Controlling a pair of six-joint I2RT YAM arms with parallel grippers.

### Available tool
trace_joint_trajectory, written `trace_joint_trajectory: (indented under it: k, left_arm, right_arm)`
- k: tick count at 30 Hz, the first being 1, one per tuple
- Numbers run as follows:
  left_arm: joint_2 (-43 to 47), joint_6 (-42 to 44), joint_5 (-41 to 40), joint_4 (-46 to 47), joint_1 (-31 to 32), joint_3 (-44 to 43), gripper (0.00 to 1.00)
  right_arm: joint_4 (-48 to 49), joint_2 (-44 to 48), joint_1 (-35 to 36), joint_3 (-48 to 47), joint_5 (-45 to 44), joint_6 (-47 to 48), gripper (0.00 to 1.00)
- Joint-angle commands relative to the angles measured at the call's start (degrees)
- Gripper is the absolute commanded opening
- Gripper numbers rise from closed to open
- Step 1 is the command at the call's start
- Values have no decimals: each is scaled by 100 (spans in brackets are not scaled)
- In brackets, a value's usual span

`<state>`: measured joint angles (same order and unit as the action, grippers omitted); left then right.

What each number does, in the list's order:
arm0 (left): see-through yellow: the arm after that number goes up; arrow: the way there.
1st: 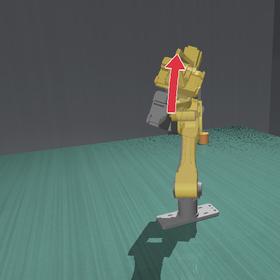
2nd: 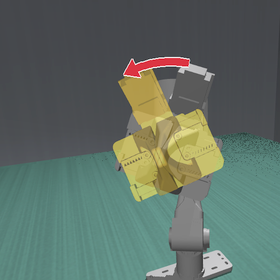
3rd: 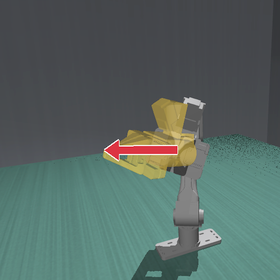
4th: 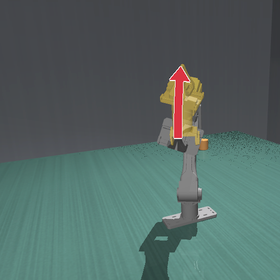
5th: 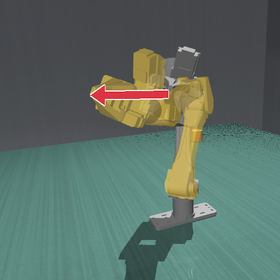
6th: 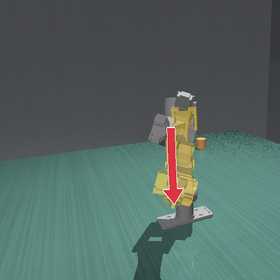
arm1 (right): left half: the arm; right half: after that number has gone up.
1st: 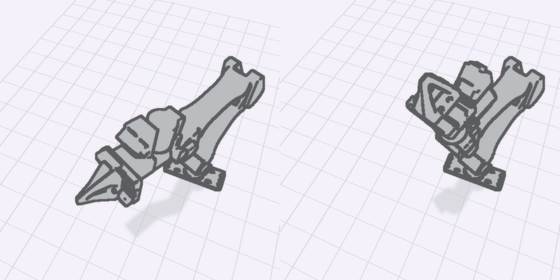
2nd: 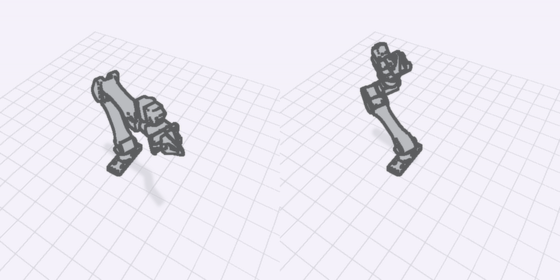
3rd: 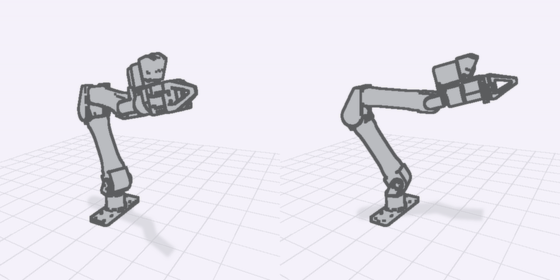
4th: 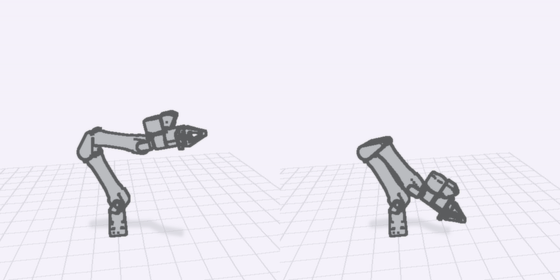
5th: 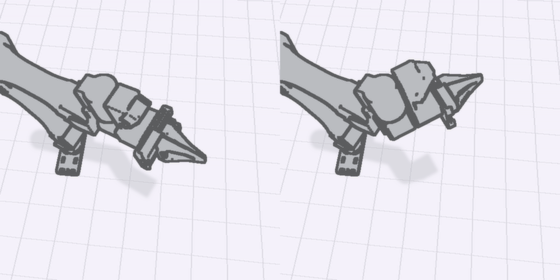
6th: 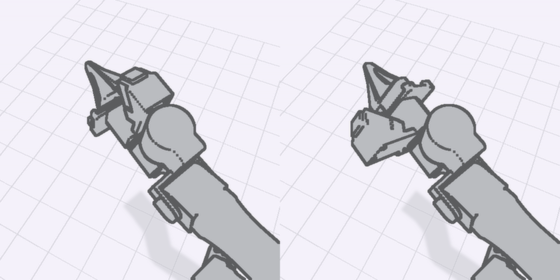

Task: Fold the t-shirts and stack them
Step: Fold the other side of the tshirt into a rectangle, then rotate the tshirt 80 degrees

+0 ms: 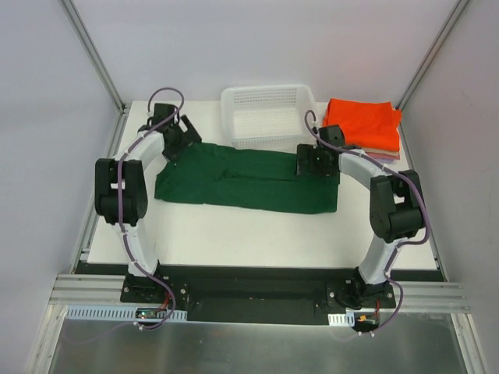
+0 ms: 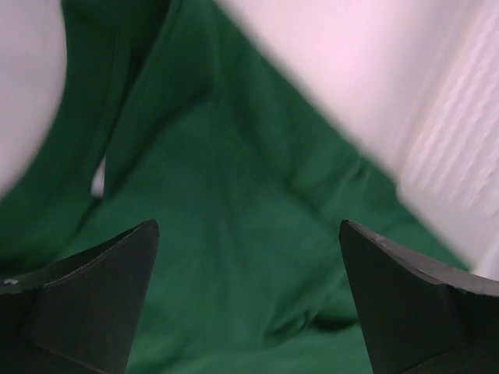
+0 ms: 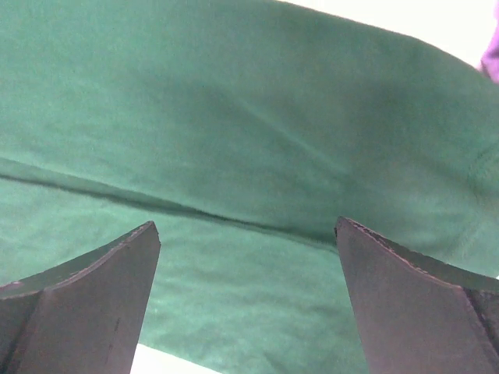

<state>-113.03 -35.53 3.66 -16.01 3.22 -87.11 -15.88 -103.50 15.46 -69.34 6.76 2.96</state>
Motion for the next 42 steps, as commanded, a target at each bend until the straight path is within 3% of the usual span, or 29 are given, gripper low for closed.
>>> trace_joint_trajectory:
  k: [1,5,10,15,17,19,23,25,28,31,35,42]
  left_arm:
    - [896,-543,635,-52,248,1413,99]
    - [810,-569,786,142,319,1873,99]
    - [143,-464,295,-217,-162,1462,99]
    - [-735,-341,-505,-850,-770,83,99]
    - [-1297,-341,-377,-1034,-1024,-846,81]
    - [-1860,-262,238,-1411,-1236,-1891,99]
    - [-2284,-122,398,-1660,-1245,-3002,99]
    - [-2329,-25,670,-1677,-1254,-3390,99]
    - [-1944,168,1022,-1669,-1193,-3567,99]
    - [-1127,510,1085,-1677,-939,-3183,99]
    - [646,960,523,-1660,-332,-1314,99]
    - [3539,469,-787,-1431,2135,2458,99]
  right_arm:
    - [199,-363,71,-325,237,196,96]
    - [-20,-504,228,-256,307,135,96]
    - [-178,-84,702,498,615,-93,96]
    - [-363,374,1607,931,1413,-453,96]
    - [-390,349,2046,870,1966,-612,96]
    - [-232,208,2486,774,2590,-787,96]
    - [-21,-170,3225,177,3646,-736,96]
    - [-47,-153,3296,-113,3465,-683,96]
    - [-73,215,3253,-203,2509,-700,96]
    - [-12,830,3226,16,1681,-735,96]
    - [59,1612,3042,657,864,-1042,96]
    - [173,2808,2023,2116,378,-2036,96]
